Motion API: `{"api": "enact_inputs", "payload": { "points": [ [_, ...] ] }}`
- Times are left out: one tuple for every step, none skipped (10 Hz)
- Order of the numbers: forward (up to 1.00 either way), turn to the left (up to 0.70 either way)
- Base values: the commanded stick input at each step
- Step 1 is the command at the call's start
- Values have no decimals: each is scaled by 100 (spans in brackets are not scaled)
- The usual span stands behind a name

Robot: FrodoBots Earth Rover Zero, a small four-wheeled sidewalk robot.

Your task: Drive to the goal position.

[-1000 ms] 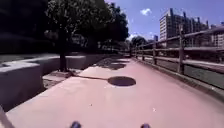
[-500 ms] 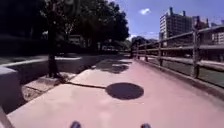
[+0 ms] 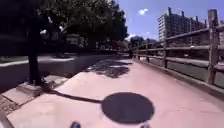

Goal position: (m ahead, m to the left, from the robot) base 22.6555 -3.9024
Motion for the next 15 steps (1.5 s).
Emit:
{"api": "enact_inputs", "payload": {
  "points": [
    [100, 0],
    [100, 0],
    [100, 0],
    [100, 0],
    [100, 0],
    [100, 0],
    [100, 0],
    [100, 0],
    [100, 0],
    [100, 0],
    [100, 0],
    [100, 0],
    [100, -15],
    [100, -40],
    [100, -40]
  ]
}}
